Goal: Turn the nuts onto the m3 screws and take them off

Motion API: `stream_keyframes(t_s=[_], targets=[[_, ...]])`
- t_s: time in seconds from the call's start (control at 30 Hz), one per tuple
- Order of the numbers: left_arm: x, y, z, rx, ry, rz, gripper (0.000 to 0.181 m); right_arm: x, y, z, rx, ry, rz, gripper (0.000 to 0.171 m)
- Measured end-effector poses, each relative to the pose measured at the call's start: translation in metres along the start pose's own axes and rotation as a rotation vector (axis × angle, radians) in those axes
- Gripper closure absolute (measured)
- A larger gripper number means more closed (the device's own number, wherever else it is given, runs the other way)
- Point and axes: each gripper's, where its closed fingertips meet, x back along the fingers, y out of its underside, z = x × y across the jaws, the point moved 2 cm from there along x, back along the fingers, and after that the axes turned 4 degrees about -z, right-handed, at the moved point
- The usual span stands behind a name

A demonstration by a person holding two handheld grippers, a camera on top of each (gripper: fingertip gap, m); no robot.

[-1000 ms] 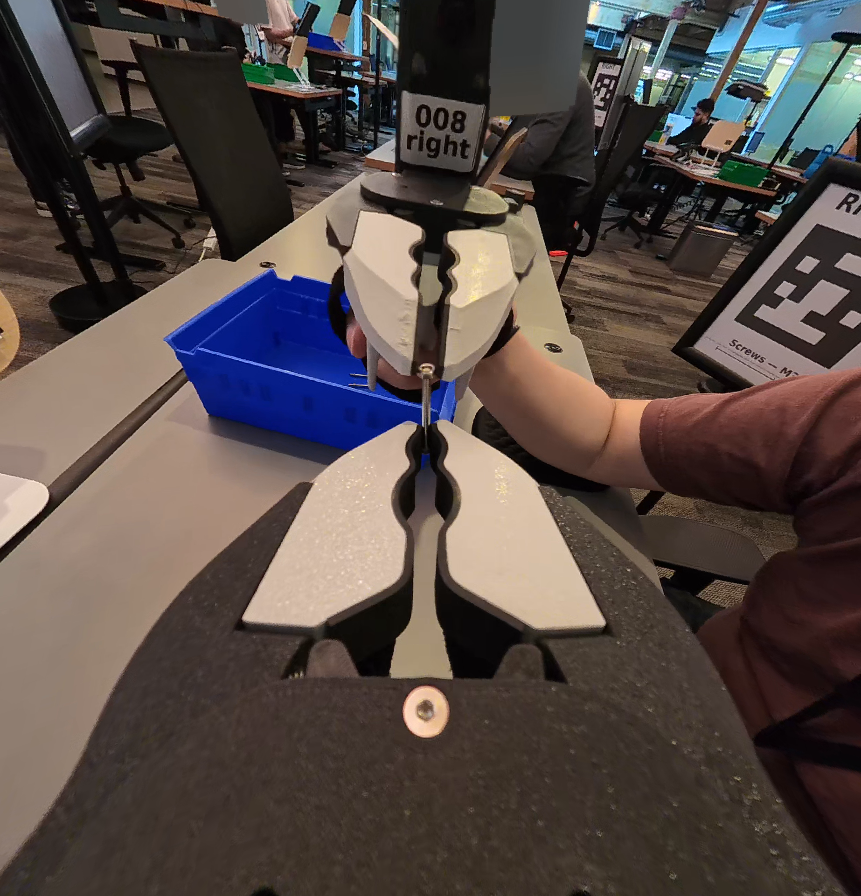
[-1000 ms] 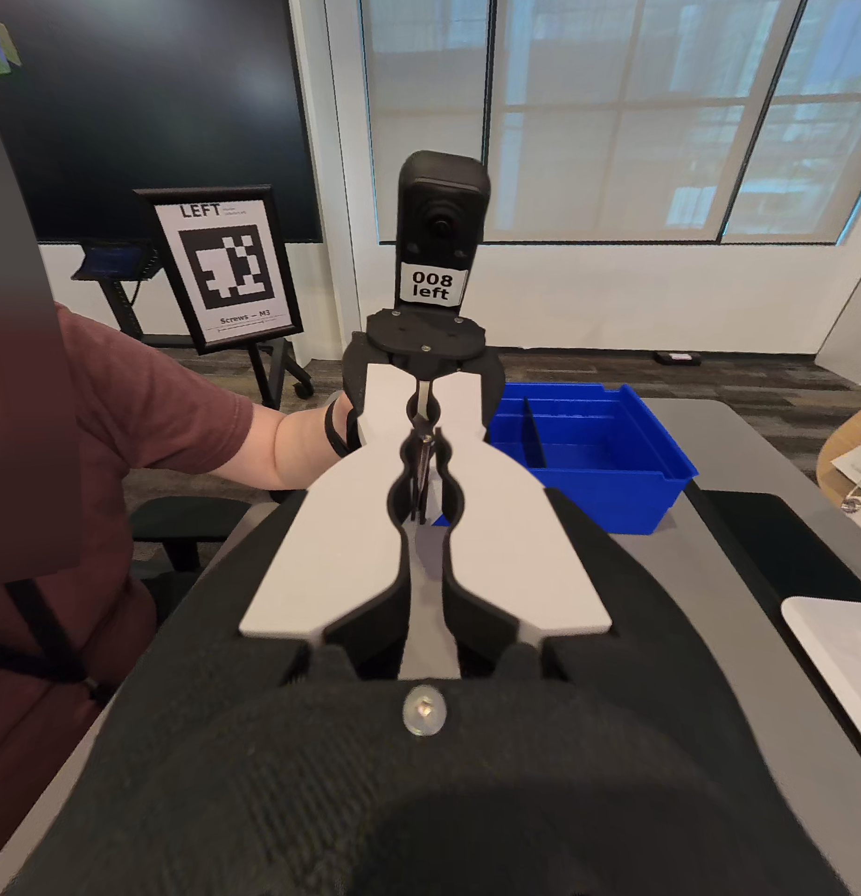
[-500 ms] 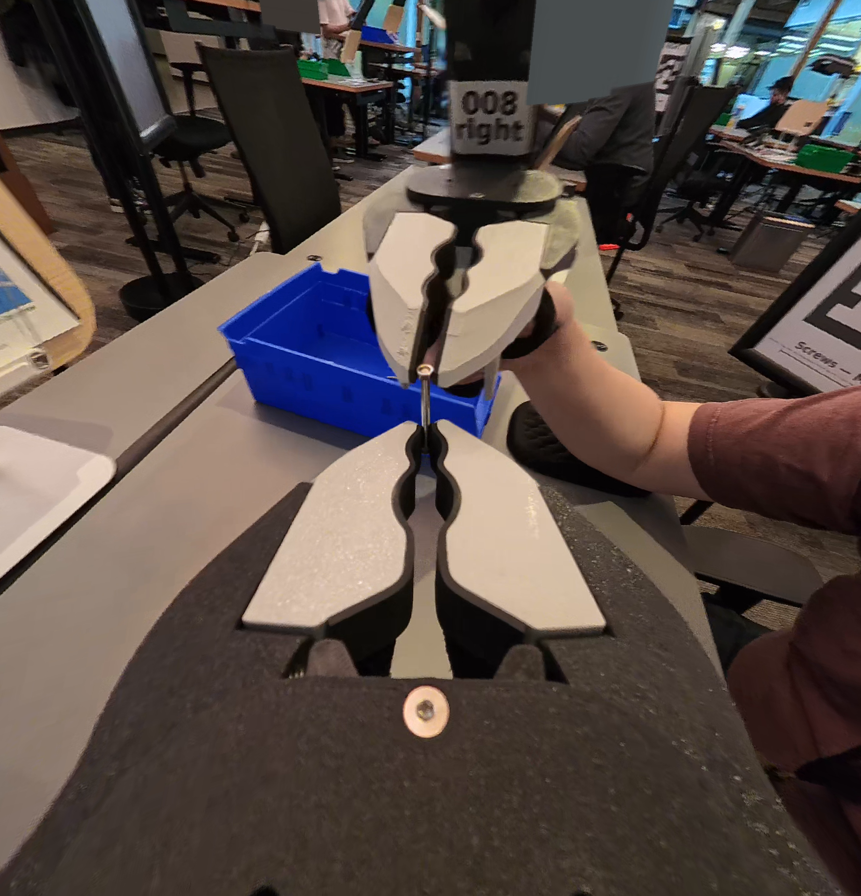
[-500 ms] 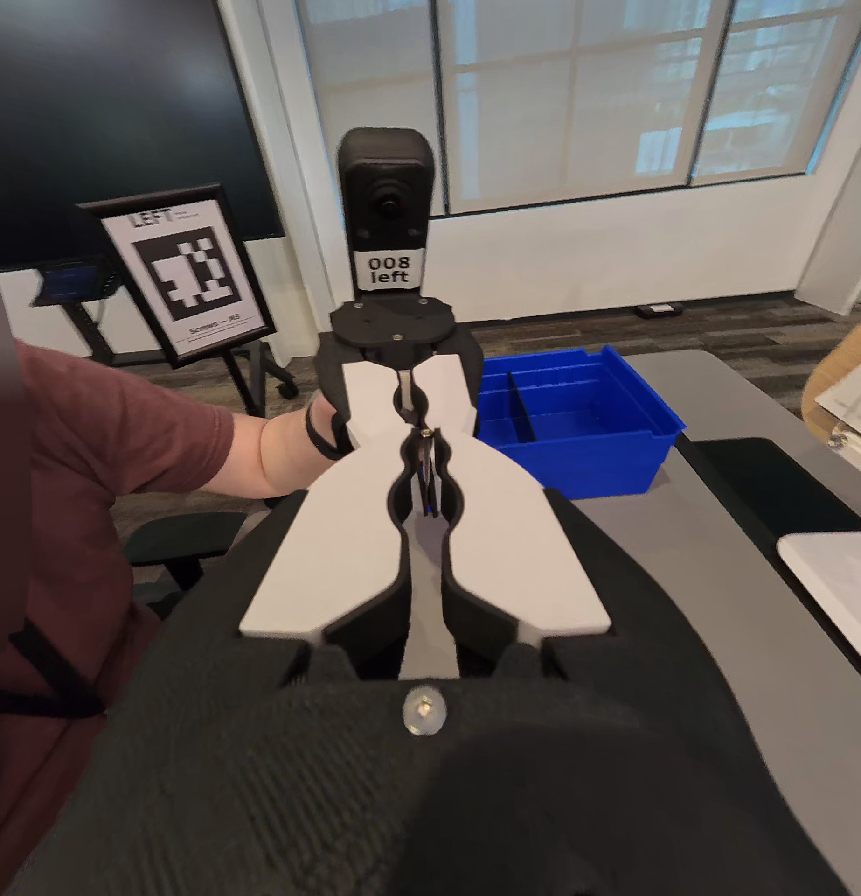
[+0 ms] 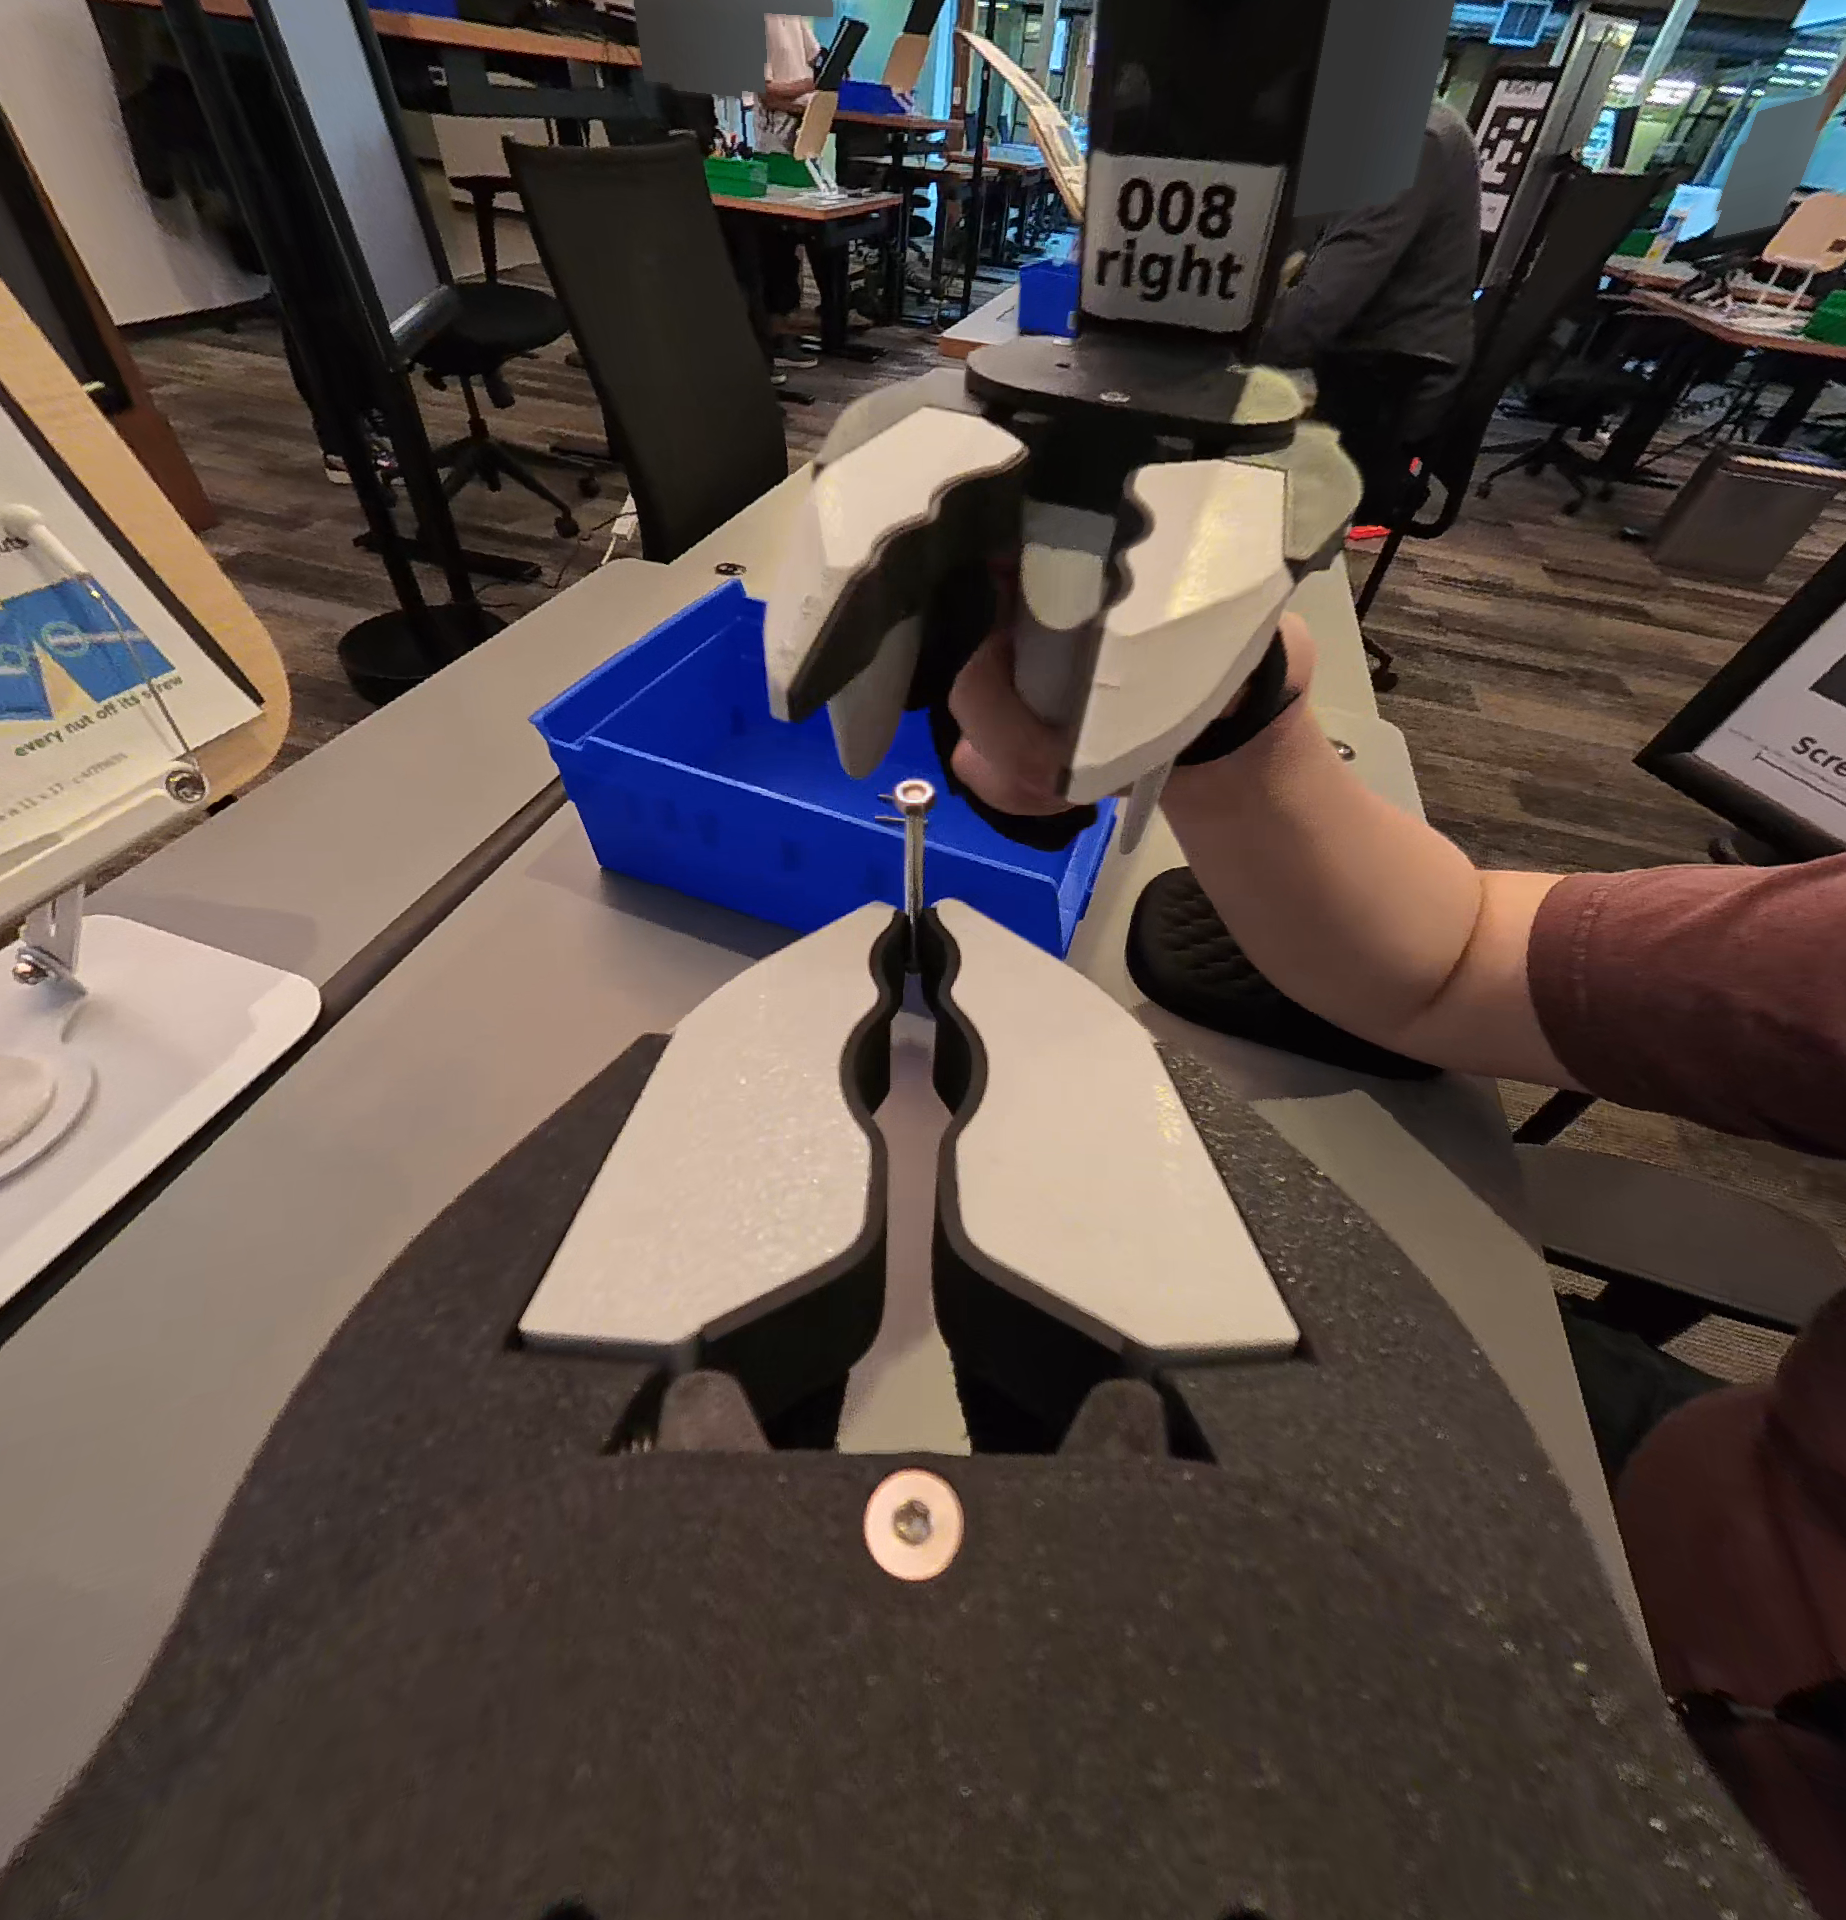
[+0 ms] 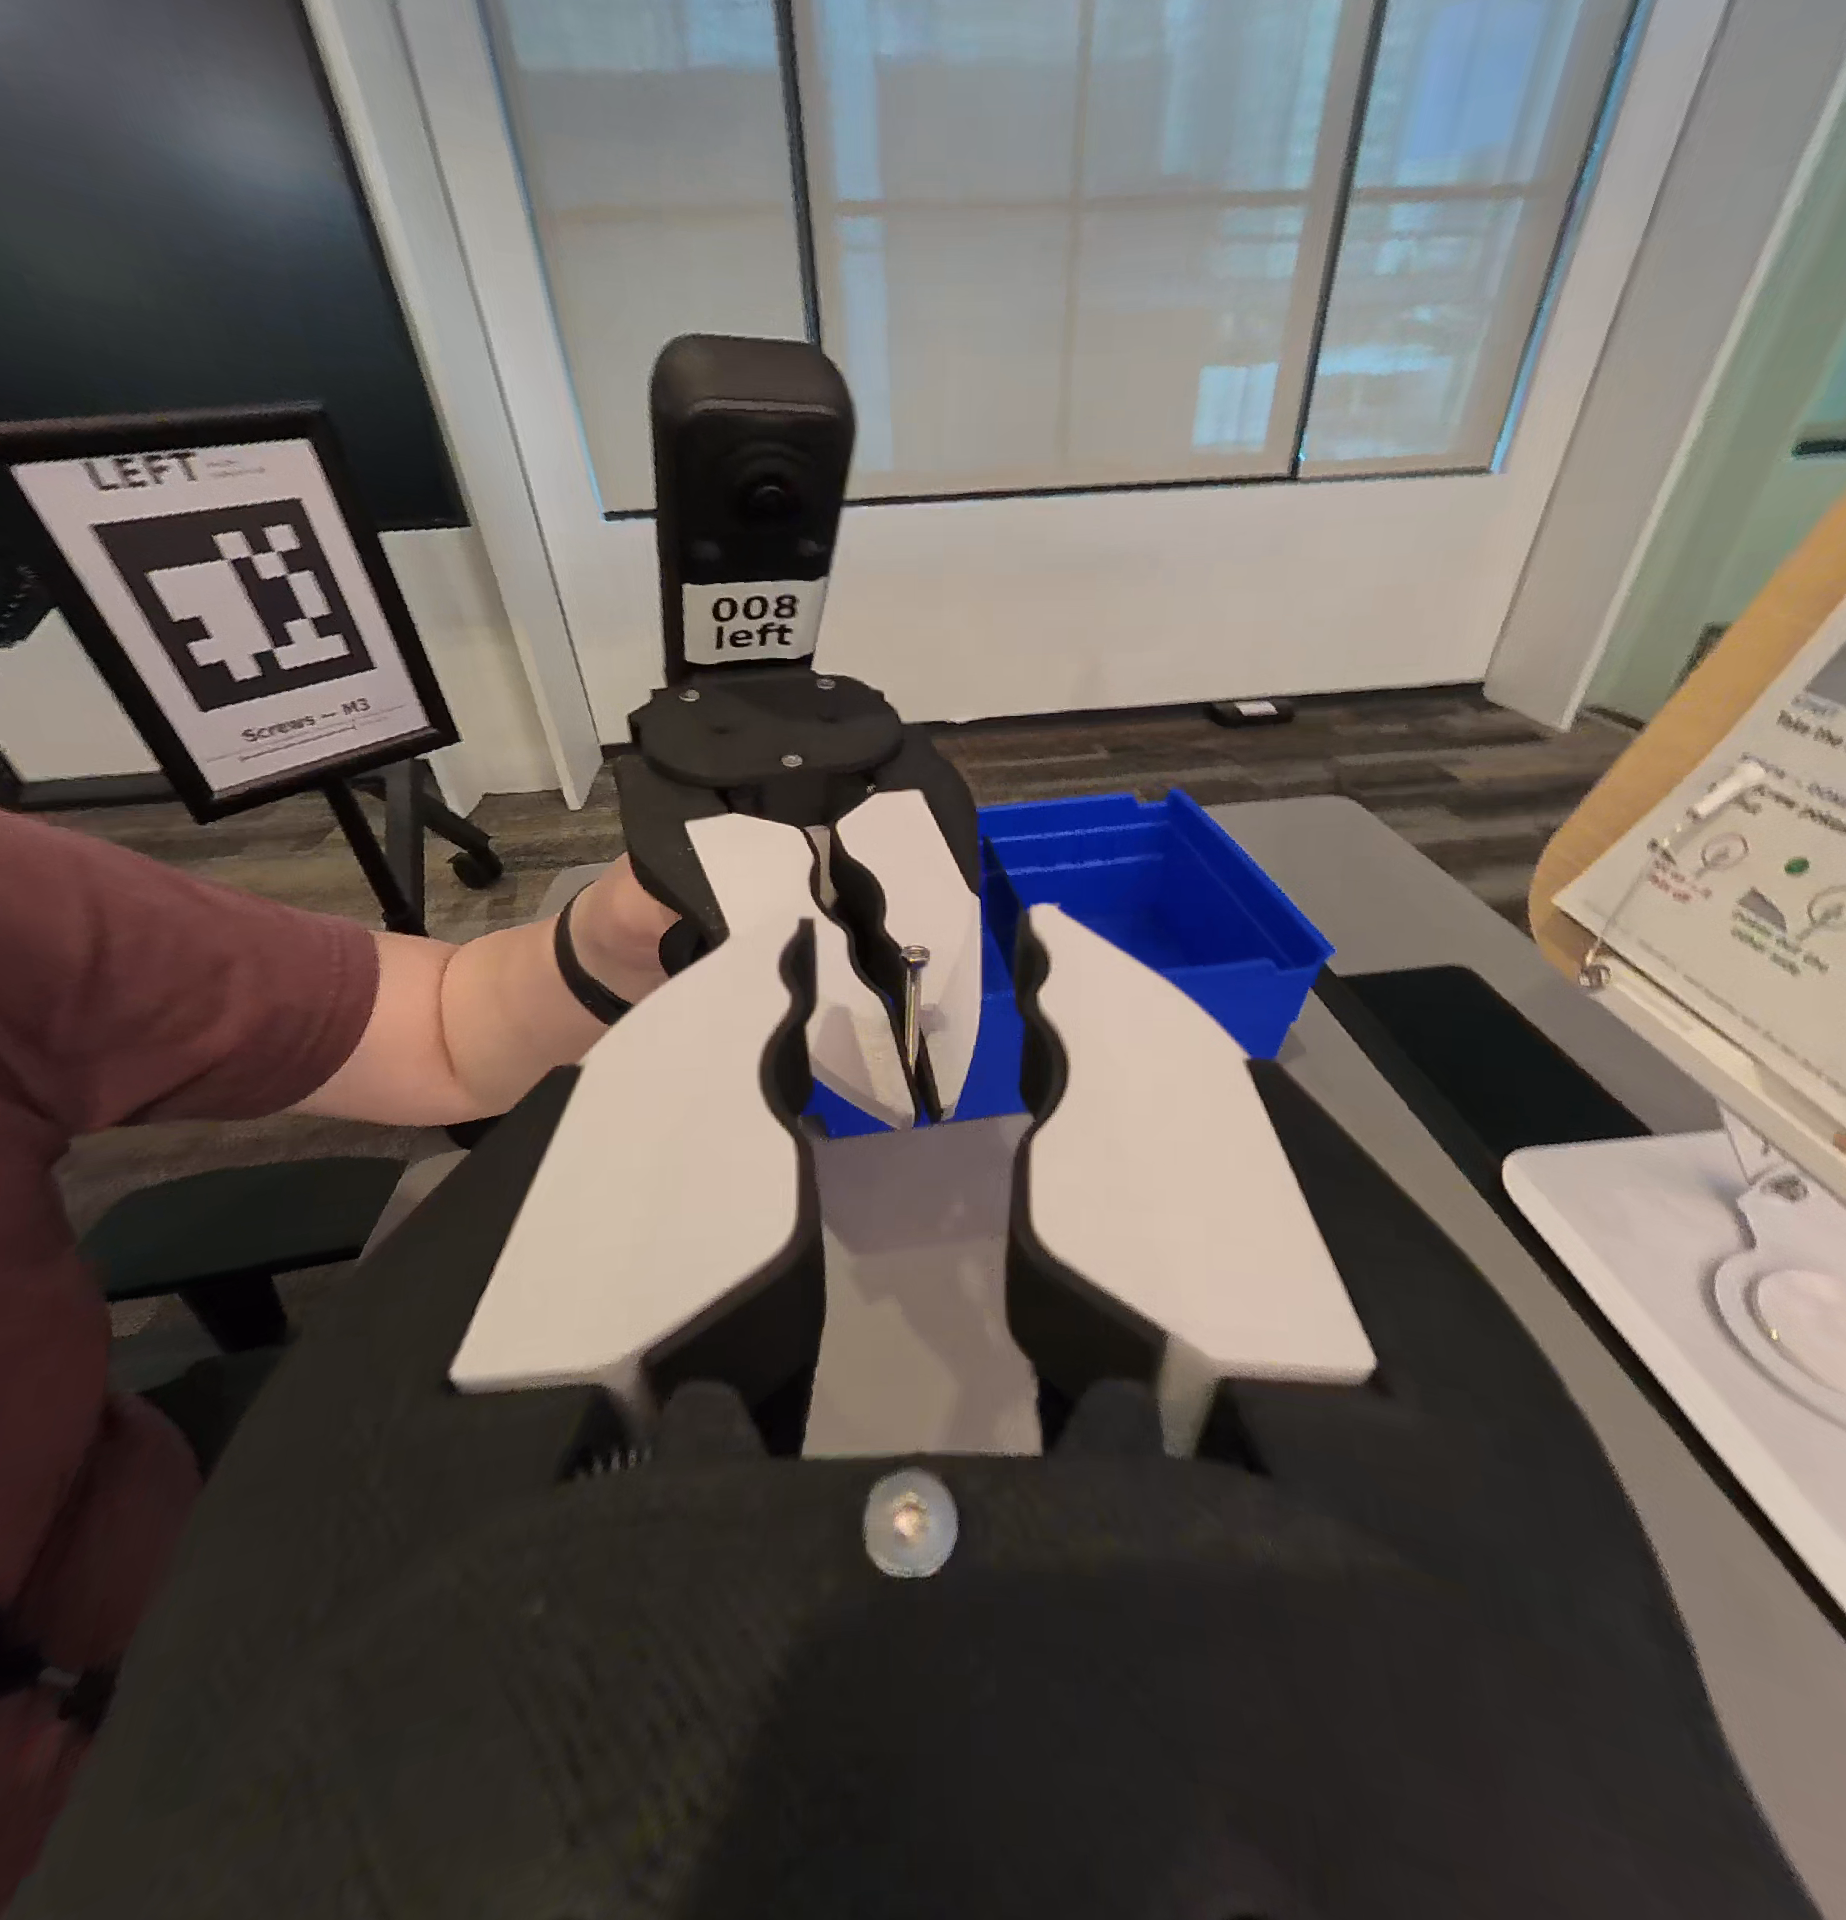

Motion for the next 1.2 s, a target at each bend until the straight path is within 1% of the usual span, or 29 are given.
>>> stream_keyframes(t_s=[0.1, 0.27, 0.47, 0.67, 1.0, 1.2], targets=[[-0.001, -0.001, 0.005, -0.022, 0.016, 0.002, 0.179, -0.001, 0.001, -0.006, 0.074, -0.054, 0.015, 0.128], [-0.003, -0.002, 0.011, -0.051, 0.034, 0.012, 0.179, -0.007, 0.004, -0.015, 0.042, -0.144, 0.028, 0.119], [-0.001, -0.004, 0.009, -0.042, 0.029, 0.026, 0.179, -0.013, 0.008, -0.025, 0.078, -0.179, 0.004, 0.114], [-0.001, -0.003, 0.004, -0.022, 0.015, 0.031, 0.179, -0.017, 0.012, -0.027, 0.113, -0.164, -0.024, 0.11], [0.002, -0.003, -0.001, 0.012, 0.013, 0.036, 0.179, -0.015, 0.015, -0.02, 0.145, -0.113, -0.062, 0.109], [0.0, -0.002, 0.0, 0.008, 0.016, 0.028, 0.179, -0.012, 0.013, -0.017, 0.151, -0.09, -0.053, 0.109]])
